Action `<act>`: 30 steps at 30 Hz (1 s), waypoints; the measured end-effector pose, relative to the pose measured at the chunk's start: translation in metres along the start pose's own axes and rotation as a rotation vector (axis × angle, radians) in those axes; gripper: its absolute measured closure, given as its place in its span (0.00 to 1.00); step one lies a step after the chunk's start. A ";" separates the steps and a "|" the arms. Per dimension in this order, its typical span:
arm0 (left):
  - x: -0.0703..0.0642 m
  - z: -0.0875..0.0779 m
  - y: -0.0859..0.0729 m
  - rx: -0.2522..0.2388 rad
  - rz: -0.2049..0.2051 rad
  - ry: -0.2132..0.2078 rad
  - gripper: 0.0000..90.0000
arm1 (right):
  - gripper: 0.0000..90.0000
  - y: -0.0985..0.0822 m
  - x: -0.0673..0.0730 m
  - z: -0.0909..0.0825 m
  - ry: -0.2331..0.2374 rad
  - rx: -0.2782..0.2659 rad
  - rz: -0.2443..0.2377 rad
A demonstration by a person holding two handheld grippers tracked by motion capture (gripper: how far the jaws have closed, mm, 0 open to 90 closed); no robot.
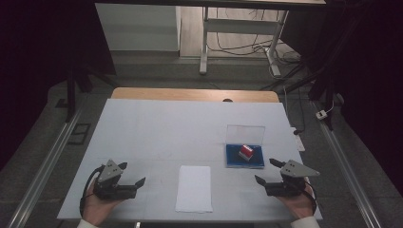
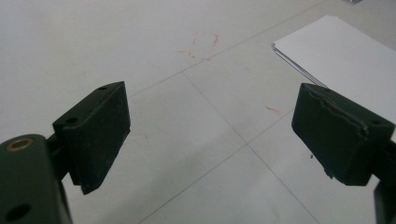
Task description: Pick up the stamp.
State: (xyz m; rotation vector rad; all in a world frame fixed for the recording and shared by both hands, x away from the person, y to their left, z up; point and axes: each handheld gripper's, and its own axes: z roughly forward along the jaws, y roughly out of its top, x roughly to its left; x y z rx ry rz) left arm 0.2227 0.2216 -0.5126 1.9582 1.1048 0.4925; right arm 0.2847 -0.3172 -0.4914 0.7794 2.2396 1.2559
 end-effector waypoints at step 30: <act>-0.002 0.007 0.005 -0.007 0.044 0.014 0.16 | 0.29 0.000 -0.005 -0.001 0.020 0.002 0.046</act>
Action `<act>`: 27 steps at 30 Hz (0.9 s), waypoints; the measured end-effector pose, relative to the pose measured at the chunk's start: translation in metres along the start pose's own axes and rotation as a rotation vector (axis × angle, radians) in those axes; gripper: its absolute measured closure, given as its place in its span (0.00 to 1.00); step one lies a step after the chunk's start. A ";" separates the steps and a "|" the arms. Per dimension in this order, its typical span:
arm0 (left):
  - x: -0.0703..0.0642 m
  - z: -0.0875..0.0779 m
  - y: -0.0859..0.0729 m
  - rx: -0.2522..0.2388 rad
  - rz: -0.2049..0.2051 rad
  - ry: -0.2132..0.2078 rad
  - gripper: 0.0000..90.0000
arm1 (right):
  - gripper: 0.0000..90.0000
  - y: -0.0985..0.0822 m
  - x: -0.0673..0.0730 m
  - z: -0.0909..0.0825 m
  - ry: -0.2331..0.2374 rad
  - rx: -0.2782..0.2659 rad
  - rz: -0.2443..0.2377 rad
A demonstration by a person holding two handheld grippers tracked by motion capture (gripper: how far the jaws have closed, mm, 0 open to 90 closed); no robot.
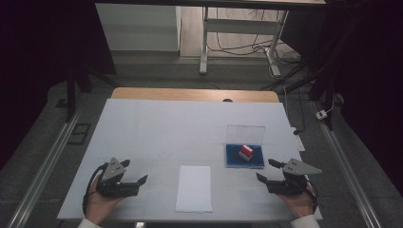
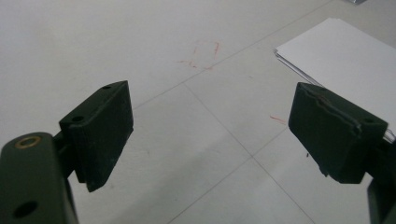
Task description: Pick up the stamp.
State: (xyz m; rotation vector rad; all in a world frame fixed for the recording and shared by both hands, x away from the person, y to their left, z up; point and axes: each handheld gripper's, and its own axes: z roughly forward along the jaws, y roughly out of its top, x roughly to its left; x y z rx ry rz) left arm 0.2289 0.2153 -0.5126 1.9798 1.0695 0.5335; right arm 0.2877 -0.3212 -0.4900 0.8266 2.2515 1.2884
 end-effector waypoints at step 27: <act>-0.001 0.006 0.000 0.027 0.008 -0.018 0.17 | 0.28 0.057 -0.008 0.011 0.042 0.071 -0.014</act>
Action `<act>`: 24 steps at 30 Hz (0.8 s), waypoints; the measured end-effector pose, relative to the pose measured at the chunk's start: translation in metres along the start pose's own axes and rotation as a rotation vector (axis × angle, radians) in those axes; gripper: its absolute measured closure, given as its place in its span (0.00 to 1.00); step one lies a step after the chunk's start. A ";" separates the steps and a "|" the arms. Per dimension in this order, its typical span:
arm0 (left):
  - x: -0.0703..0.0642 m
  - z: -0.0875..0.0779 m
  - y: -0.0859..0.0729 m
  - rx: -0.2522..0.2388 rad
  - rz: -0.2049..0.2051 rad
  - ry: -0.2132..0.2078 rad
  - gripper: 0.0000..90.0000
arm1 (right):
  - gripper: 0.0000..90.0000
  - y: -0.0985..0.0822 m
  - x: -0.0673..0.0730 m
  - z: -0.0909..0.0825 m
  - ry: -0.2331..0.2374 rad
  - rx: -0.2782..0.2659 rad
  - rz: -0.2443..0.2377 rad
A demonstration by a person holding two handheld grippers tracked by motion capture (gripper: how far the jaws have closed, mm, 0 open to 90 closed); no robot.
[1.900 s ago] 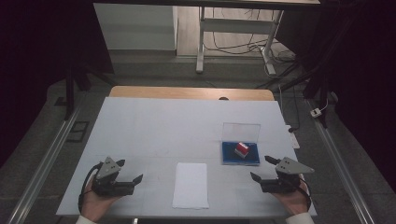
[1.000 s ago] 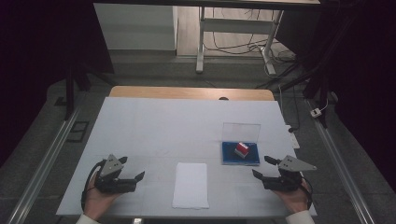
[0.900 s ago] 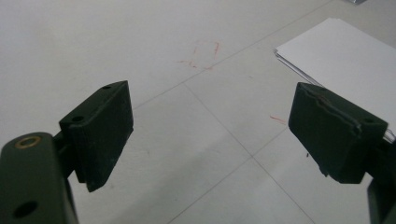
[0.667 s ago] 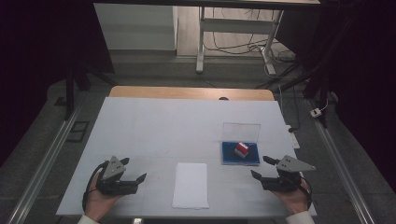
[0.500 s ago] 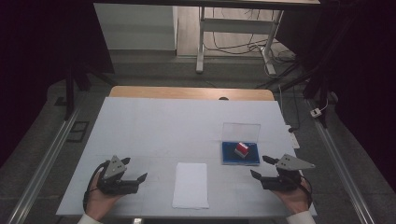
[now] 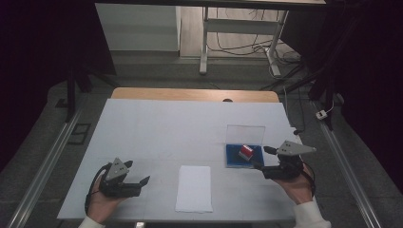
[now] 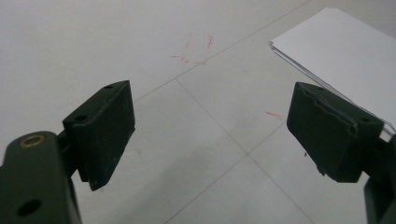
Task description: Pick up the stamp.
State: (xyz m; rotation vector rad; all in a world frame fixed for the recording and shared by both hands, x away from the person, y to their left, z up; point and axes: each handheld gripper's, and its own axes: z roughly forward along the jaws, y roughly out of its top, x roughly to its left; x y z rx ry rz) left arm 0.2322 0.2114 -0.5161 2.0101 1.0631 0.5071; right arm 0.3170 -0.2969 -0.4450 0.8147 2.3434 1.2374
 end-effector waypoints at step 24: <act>-0.002 0.004 -0.004 0.025 0.006 0.011 0.18 | 0.32 0.030 -0.026 0.044 0.087 0.118 -0.019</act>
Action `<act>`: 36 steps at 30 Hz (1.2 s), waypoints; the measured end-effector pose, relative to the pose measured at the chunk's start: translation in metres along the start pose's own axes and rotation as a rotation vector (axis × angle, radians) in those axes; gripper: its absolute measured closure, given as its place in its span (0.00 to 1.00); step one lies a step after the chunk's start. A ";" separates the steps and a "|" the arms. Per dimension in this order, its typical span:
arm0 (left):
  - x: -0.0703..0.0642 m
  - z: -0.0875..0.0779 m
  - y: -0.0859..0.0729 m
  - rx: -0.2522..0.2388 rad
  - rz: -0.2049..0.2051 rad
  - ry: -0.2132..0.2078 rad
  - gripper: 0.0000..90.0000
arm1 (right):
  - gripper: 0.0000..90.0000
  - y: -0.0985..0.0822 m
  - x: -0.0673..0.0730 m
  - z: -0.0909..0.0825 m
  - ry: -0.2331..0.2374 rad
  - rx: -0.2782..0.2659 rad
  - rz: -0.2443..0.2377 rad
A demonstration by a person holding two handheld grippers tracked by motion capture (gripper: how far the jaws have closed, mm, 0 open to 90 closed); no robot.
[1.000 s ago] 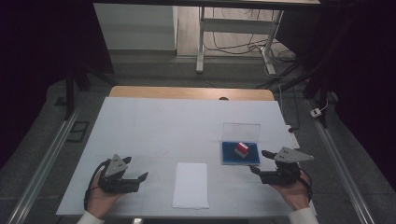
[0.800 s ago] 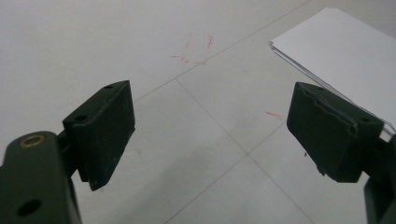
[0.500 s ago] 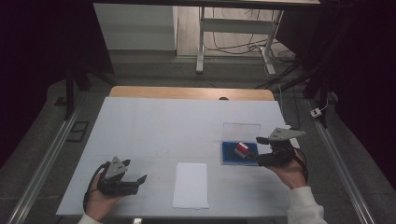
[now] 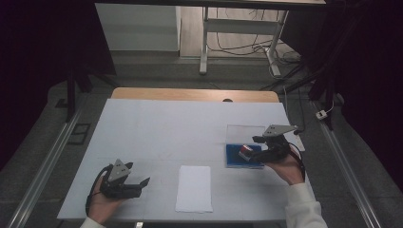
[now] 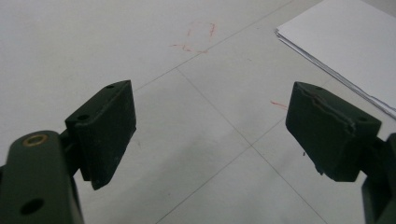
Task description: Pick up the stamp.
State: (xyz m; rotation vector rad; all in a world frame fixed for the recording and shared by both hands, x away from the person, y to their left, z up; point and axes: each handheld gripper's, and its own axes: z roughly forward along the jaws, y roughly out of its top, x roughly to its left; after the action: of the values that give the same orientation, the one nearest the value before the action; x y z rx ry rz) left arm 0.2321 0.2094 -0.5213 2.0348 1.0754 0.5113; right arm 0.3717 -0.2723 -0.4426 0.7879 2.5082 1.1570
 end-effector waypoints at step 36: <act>0.000 -0.001 -0.004 0.003 0.008 0.005 0.19 | 0.78 -0.010 -0.003 0.034 -0.059 0.147 -0.012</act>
State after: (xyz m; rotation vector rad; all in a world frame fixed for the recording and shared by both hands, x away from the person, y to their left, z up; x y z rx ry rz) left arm 0.2294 0.2109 -0.5242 2.0419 1.0725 0.5199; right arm 0.3859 -0.2588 -0.4724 0.8289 2.5679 0.9391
